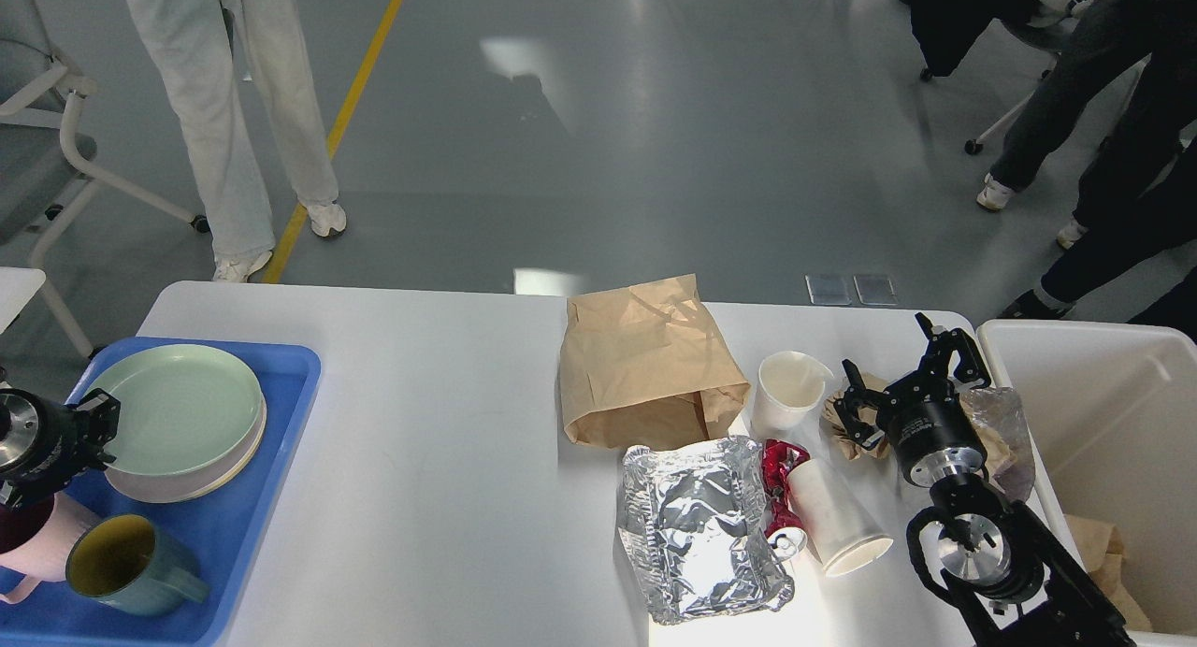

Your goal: Tidy desktop

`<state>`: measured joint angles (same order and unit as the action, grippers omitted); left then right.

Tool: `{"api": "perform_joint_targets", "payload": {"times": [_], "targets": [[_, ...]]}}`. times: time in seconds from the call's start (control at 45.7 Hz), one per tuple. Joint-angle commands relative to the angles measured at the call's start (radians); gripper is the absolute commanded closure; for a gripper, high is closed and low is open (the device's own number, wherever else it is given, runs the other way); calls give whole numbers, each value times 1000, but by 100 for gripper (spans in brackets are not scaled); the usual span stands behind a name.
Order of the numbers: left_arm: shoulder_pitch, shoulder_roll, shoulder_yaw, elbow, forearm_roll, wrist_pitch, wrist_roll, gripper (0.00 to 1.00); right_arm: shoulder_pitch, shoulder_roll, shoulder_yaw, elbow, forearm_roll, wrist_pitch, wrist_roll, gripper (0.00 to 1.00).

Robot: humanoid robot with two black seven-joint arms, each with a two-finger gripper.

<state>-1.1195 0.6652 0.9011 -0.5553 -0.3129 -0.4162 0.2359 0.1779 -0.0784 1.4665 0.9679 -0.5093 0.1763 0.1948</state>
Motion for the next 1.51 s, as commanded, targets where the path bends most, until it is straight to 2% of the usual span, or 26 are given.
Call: {"api": "perform_joint_targets", "payload": {"times": [0.0, 0.219, 0.285, 0.35, 0.438, 0.591, 0.788, 0.92, 1.095, 1.204, 1.292, 1.314, 1.379, 1.423, 1.489], "targets": [[0, -1, 1, 0, 0, 8, -1, 34, 0, 0, 0, 0, 0, 0, 0, 0], [-5, 2, -1, 0, 0, 30, 0, 22, 0, 0, 0, 0, 0, 0, 0, 0], [-17, 4, -2, 0, 0, 17, 14, 16, 0, 0, 0, 0, 0, 0, 0, 0], [-72, 10, -19, 0, 0, 10, 17, 6, 0, 0, 0, 0, 0, 0, 0, 0], [-152, 22, -118, -2, 0, 10, 3, 4, 0, 0, 0, 0, 0, 0, 0, 0], [-77, 27, -492, 3, 0, 16, -6, 4, 0, -1, 0, 0, 0, 0, 0, 0], [117, -2, -1166, 29, -2, 10, -59, 4, 0, 0, 0, 0, 0, 0, 0, 0], [263, -130, -1543, 21, 0, 4, -148, 4, 0, -1, 0, 0, 0, 0, 0, 0], [381, -259, -1810, 11, 14, 17, -309, 4, 0, -1, 0, 0, 0, 0, 0, 0], [501, -309, -1944, -98, 75, 40, -326, 4, 0, -1, 0, 0, 0, 0, 0, 0], [633, -351, -2090, -297, 200, 91, -328, 4, 0, -1, -2, 0, 0, 0, 0, 0], [689, -381, -2151, -374, 262, 112, -329, 4, 0, 0, 0, 0, 0, 0, 0, 0], [789, -481, -2295, -492, 440, 152, -322, 4, 0, -1, 0, 0, 0, 0, 0, 0], [828, -557, -2379, -534, 565, 158, -322, 4, 0, -1, 0, 0, 0, 0, 0, 0], [842, -637, -2499, -525, 682, 155, -313, 4, 0, -1, 0, 0, 0, 0, 0, 0]]}}
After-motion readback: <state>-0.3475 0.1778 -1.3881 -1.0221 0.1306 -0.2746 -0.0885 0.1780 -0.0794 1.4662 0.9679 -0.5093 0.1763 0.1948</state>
